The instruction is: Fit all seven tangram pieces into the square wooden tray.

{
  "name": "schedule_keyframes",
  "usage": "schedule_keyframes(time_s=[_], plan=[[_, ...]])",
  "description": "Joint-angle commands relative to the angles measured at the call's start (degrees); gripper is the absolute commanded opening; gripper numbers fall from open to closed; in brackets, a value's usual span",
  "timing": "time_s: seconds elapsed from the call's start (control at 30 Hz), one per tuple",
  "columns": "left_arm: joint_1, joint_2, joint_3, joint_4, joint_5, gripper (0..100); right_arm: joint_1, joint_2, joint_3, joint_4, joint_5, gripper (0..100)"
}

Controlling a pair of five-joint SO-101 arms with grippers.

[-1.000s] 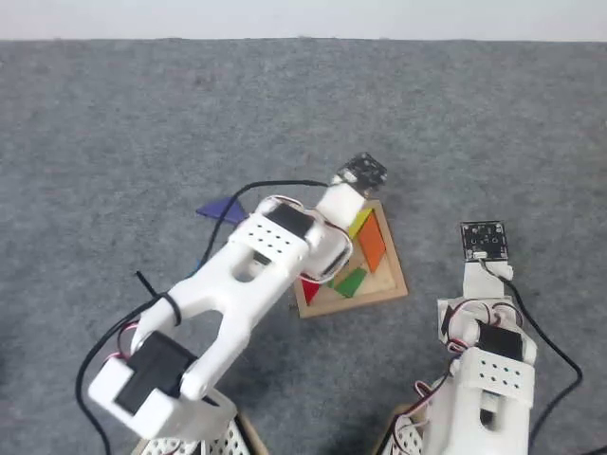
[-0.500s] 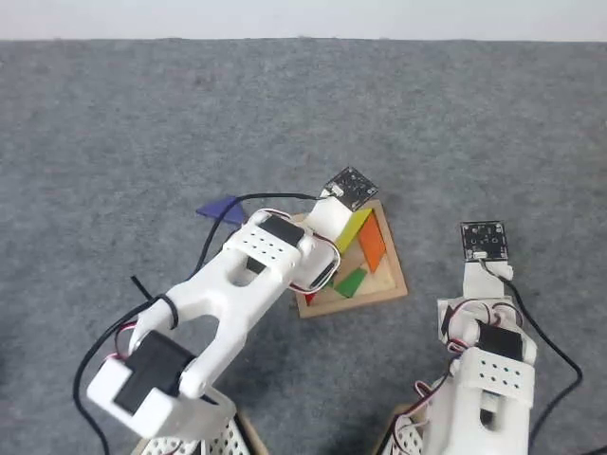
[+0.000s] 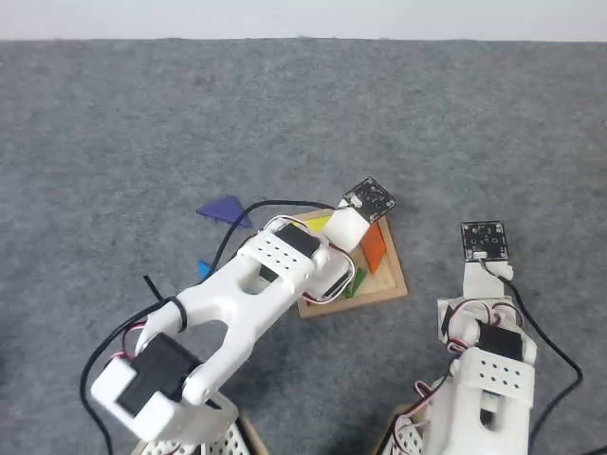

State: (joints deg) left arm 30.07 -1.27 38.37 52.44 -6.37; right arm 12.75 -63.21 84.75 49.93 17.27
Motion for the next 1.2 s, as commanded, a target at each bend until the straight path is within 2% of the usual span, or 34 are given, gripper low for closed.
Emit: schedule_keyframes(time_s=[0.0, 0.47, 0.8, 1.03, 1.17], plan=[[0.44, -0.44, -4.18, -0.79, 0.62, 13, -0.57, -0.92, -1.76, -1.19, 0.18, 1.0], [0.26, 13.10, -15.87, 1.05, 0.70, 13, -0.40, -1.01, -1.76, -1.19, 0.26, 1.0], [0.00, 12.22, -17.36, 1.67, 2.11, 13, -0.40, -1.10, -1.76, -1.19, 0.35, 1.0], [0.00, 0.26, -12.88, 1.67, 2.20, 13, -0.48, -1.10, -1.76, -1.19, 0.26, 1.0], [0.09, -1.23, -12.79, 1.23, 2.20, 13, -0.48, -1.10, -1.76, -1.19, 0.26, 1.0]])
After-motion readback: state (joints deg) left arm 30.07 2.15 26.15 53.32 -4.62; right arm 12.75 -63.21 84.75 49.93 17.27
